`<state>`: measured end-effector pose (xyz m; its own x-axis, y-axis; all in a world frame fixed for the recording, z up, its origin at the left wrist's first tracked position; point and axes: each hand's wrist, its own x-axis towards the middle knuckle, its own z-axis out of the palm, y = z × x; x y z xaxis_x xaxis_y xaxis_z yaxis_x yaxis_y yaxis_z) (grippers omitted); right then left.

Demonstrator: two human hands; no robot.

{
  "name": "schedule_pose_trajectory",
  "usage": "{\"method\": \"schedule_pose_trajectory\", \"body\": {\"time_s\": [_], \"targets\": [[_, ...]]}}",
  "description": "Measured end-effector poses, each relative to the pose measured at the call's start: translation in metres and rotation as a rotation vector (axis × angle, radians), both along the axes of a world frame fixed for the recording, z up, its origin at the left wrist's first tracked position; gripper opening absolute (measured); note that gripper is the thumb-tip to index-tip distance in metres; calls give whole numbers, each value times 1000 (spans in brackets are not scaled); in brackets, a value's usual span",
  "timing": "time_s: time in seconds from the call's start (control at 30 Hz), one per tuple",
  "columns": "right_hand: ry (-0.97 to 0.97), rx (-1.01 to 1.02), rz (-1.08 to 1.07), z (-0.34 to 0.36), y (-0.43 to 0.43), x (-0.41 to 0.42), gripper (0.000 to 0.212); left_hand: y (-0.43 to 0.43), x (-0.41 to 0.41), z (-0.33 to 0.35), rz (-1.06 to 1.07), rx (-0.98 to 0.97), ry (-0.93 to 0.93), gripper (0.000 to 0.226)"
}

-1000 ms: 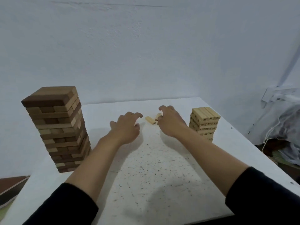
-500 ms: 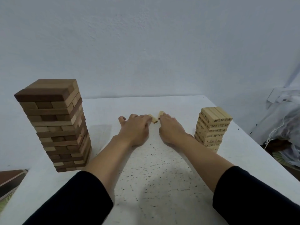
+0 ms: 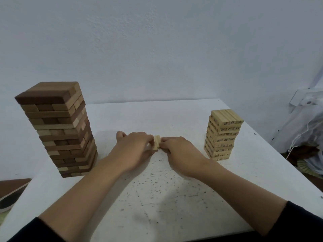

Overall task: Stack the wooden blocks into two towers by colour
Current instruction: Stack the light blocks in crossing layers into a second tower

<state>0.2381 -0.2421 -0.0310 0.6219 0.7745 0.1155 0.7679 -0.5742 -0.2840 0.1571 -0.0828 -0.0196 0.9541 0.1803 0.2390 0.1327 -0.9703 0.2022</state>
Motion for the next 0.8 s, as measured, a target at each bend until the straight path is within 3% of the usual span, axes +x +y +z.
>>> {"method": "schedule_pose_trajectory", "body": {"time_s": [0.07, 0.2, 0.43, 0.67, 0.8], "targets": [[6, 12, 92, -1, -10, -9, 33, 2, -18, 6, -26, -23, 95, 12], [73, 31, 223, 6, -29, -22, 41, 5, -47, 7, -86, -114, 84, 19], [230, 135, 205, 16, -36, -13, 50, 4, -47, 4, -98, -240, 123, 78], [231, 117, 237, 21, -31, -4, 46, 2, -31, 4, -129, -372, 68, 58], [247, 115, 225, 20, -32, 1, 48, 8, -28, 3, -151, -408, 94, 75]]}}
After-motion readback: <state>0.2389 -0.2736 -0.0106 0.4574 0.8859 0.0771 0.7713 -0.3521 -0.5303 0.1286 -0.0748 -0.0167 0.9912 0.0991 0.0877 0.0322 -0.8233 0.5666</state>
